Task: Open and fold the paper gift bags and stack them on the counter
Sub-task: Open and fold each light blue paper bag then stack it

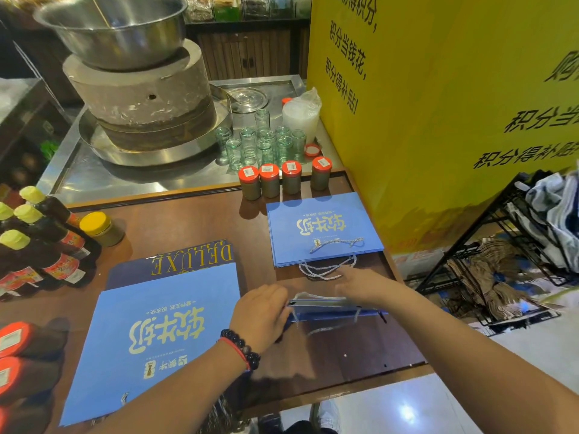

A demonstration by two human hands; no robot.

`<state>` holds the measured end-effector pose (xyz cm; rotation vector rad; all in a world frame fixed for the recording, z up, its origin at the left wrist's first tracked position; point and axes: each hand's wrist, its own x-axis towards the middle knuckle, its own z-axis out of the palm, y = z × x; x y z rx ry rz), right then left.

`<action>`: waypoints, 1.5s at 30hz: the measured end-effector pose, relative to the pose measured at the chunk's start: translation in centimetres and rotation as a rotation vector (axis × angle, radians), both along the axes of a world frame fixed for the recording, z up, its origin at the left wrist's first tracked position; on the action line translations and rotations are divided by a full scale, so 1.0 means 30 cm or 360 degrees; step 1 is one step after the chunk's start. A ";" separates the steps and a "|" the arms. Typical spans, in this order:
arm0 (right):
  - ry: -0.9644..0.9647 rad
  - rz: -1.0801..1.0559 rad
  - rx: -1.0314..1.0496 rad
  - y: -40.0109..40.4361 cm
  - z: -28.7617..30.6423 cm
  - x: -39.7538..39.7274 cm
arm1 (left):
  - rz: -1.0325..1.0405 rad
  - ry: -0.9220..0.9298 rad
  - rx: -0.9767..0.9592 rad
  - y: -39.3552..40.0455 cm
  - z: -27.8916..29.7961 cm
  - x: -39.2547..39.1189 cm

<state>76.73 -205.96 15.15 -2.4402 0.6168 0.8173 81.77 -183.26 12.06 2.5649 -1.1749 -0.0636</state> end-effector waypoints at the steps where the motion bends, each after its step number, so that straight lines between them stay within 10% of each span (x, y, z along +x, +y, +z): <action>1: -0.0015 -0.0043 0.0138 -0.004 -0.017 -0.002 | -0.0006 -0.0003 0.0026 -0.003 0.003 -0.001; 9: -0.0856 -0.1781 0.1443 -0.096 0.023 -0.040 | 0.0066 0.0118 0.0106 0.024 -0.002 0.001; 12: -0.0916 -0.1926 0.1554 -0.135 0.055 -0.065 | 0.0003 0.0123 0.0034 0.021 0.004 0.000; 17: -0.0970 -0.1473 0.1059 -0.108 0.087 -0.078 | -0.0111 0.0085 0.0011 0.004 0.000 0.005; 25: -0.0495 0.0661 -0.0417 -0.105 -0.091 -0.188 | -0.0276 0.0025 -0.0073 -0.002 -0.099 -0.003; 45: -0.0315 0.0462 -0.0458 0.126 -0.693 -0.474 | -0.0081 0.0721 0.0715 -0.084 -0.556 -0.320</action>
